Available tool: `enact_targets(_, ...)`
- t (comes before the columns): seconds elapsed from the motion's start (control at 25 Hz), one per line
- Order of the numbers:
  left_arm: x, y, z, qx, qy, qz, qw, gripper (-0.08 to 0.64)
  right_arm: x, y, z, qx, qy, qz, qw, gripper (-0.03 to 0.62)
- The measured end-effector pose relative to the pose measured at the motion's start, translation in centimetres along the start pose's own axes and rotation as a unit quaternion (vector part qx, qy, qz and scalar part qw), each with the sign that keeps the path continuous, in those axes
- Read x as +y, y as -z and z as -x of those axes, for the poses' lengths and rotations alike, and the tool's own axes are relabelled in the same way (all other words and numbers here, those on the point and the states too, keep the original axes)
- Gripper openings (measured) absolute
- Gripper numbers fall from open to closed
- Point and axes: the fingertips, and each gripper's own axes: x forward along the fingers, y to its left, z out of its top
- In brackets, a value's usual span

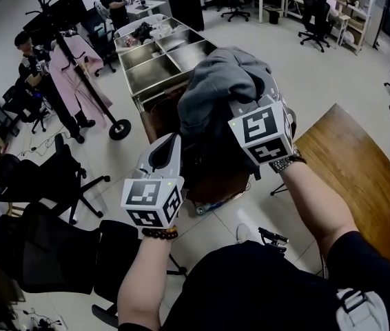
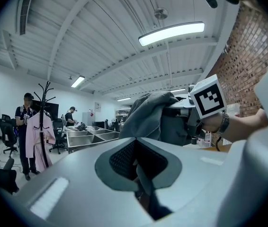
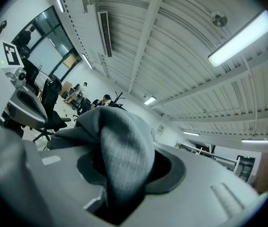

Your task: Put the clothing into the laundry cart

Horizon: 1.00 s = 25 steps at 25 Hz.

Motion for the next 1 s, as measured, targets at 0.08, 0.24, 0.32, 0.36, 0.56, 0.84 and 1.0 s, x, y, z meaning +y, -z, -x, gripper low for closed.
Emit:
enact_targets(0.08, 0.6, 0.3, -0.1, 0.0, -0.007, 0.001, 1.0, 0.002, 0.8, 1.0, -1.2, 0.006, -0.011, 0.0, 1.0, 0.156)
enact_targets(0.24, 1.8, 0.5, -1.0, 0.0, -0.015, 0.004, 0.9999, 0.002, 1.7, 2.8, -3.7, 0.026, -0.028, 0.0, 0.999, 0.16)
enact_targets(0.32, 2.5, 1.7, -1.6, 0.005, -0.023, 0.015, 0.9996, 0.002, 2.0, 3.9, -4.9, 0.036, -0.039, 0.002, 0.999, 0.163)
enact_targets(0.36, 2.5, 2.0, -2.0, 0.006, -0.024, 0.016, 0.9996, 0.002, 2.2, 4.6, -5.4, 0.042, -0.044, 0.003, 0.998, 0.165)
enact_targets(0.56, 3.1, 2.4, -4.3, 0.006, -0.024, 0.011, 0.9996, 0.002, 3.1, 8.6, -8.3, 0.077, -0.069, 0.002, 0.995, 0.181)
enact_targets(0.84, 4.3, 4.9, -7.0, 0.02, -0.027, 0.021, 0.9992, 0.002, 5.3, 13.2, -11.1, 0.12, -0.133, 0.003, 0.984, 0.274)
enact_targets(1.0, 4.8, 5.6, -8.0, 0.023, -0.024, 0.024, 0.9992, 0.002, 6.5, 14.2, -11.7, 0.131, -0.171, -0.001, 0.976, 0.366)
